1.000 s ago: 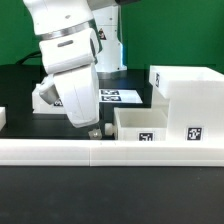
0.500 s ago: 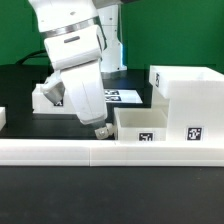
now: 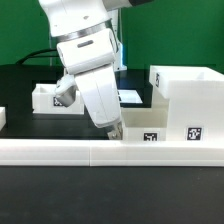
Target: Assemble drawer
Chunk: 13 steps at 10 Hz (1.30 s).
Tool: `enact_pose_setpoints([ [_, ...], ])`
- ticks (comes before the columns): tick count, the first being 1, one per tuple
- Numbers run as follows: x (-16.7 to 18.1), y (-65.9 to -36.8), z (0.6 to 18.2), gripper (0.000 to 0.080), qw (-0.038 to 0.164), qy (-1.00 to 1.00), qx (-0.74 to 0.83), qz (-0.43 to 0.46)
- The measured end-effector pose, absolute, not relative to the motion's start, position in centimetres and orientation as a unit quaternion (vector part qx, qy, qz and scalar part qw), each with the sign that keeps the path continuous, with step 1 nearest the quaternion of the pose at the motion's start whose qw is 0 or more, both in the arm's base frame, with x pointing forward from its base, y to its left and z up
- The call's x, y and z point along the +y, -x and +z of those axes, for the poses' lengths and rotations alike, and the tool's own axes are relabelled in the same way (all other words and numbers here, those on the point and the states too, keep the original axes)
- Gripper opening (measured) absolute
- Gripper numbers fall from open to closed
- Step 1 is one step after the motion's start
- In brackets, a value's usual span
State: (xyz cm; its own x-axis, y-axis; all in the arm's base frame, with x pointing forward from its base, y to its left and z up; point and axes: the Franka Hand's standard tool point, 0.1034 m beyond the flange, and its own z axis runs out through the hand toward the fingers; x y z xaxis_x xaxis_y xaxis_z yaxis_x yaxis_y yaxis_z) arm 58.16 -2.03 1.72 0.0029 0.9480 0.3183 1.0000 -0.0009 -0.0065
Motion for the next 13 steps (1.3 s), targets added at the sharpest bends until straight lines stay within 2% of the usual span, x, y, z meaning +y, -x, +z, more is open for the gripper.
enact_pose_setpoints([
  [5,-0.5,-58.9,2.1,0.0649,0.115,0.685,-0.709,-0.119],
  [9,2.5,-59.1,2.4,0.0649,0.125,0.681,-0.711,-0.123],
  [13,3.5,-59.3,2.4,0.0649,0.128,0.692,-0.700,-0.118],
])
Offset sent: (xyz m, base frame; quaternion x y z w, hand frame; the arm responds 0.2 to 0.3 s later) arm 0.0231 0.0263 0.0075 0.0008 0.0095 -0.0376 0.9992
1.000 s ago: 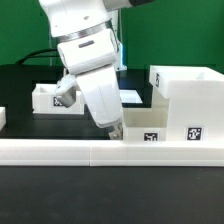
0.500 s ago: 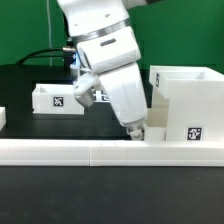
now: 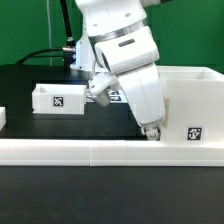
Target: Assemble drawer
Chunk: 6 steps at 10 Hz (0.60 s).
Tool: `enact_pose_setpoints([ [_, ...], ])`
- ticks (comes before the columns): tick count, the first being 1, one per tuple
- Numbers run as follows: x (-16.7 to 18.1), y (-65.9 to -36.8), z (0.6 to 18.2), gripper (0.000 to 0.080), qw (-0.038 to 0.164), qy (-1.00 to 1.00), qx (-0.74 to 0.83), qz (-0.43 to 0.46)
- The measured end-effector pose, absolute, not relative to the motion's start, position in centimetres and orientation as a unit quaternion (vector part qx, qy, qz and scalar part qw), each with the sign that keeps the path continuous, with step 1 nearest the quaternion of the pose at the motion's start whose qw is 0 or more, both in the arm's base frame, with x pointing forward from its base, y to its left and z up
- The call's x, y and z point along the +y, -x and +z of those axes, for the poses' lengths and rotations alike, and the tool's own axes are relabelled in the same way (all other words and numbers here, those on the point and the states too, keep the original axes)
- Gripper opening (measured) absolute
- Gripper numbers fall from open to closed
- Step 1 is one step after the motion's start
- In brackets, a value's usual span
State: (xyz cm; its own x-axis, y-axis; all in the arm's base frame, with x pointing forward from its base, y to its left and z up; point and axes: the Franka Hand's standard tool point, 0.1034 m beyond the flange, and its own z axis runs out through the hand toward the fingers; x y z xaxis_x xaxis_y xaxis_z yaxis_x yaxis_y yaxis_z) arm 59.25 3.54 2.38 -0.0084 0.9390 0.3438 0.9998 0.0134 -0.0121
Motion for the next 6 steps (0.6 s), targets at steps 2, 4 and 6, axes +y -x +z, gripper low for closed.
enact_pose_setpoints([
  [2,3.5,-59.4,2.5,0.0649,0.128,0.695,-0.699,-0.108],
  [4,2.3,-59.5,2.4,0.0649,0.125,0.694,-0.701,-0.109],
  [6,-1.1,-59.0,2.3,0.0649,0.123,0.695,-0.701,-0.104],
])
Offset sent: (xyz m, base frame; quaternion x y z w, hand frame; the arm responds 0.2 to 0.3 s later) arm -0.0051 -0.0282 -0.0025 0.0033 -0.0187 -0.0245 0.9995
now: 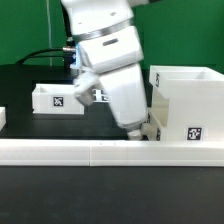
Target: Assemble drawer
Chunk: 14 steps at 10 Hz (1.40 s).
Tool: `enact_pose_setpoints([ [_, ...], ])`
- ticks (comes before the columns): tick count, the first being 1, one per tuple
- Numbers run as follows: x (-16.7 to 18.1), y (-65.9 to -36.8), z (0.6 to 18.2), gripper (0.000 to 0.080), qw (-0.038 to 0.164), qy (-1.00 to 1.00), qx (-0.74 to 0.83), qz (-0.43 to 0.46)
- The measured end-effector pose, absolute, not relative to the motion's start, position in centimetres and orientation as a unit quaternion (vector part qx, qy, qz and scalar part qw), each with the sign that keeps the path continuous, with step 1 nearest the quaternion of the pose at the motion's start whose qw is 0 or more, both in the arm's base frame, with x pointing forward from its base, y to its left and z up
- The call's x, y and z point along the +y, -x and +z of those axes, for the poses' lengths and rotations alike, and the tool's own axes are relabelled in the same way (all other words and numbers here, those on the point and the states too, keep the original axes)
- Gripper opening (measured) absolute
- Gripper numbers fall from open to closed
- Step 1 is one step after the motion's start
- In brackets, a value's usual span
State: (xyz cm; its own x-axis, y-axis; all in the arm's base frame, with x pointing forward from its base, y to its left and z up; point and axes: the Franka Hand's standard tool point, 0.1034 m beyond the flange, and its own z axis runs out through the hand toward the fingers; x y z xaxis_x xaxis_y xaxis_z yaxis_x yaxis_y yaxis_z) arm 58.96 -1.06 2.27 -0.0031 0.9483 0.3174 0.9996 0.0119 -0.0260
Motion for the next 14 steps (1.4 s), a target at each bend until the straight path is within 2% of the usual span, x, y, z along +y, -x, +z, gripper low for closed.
enact_pose_setpoints([
  [1,-2.6,-58.7,2.8,0.0649,0.118,0.702,-0.695,-0.104],
  [2,-3.6,-58.3,3.4,0.0649,0.100,0.712,-0.687,-0.108],
  [7,-5.8,-51.1,6.7,0.0649,0.060,0.772,-0.628,-0.080],
  [9,-6.5,-49.7,7.2,0.0649,0.059,0.778,-0.621,-0.072],
  [14,-6.4,-49.8,6.9,0.0649,0.069,0.839,-0.536,-0.066],
])
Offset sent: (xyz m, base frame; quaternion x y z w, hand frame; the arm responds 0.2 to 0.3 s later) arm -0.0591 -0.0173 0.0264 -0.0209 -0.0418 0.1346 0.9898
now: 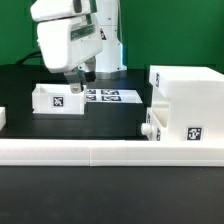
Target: Assemble drawer
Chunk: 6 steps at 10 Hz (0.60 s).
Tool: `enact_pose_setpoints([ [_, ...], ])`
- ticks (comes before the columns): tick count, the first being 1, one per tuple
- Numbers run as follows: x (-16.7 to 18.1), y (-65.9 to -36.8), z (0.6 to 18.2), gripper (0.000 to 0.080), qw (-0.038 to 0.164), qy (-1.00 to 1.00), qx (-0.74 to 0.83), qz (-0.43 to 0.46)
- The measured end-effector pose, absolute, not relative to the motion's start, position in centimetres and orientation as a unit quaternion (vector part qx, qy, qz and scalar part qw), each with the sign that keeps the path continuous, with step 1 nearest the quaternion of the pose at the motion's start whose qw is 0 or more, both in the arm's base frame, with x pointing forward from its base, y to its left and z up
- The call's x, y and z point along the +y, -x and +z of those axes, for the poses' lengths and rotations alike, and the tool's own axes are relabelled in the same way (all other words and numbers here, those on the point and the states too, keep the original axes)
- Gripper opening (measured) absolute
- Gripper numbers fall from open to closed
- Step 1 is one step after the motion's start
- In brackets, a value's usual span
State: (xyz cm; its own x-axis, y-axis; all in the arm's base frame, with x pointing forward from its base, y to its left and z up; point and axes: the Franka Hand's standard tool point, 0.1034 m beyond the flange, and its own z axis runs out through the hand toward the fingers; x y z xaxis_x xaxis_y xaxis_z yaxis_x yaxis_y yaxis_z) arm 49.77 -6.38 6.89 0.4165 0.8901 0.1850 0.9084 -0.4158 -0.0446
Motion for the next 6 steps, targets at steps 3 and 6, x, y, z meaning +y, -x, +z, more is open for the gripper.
enact_pose_setpoints([
  [3,-7.1,-47.0,5.7,0.0649,0.065,0.908,-0.409,-0.057],
  [6,-7.1,-43.2,4.9,0.0649,0.067,0.954,-0.291,-0.040],
])
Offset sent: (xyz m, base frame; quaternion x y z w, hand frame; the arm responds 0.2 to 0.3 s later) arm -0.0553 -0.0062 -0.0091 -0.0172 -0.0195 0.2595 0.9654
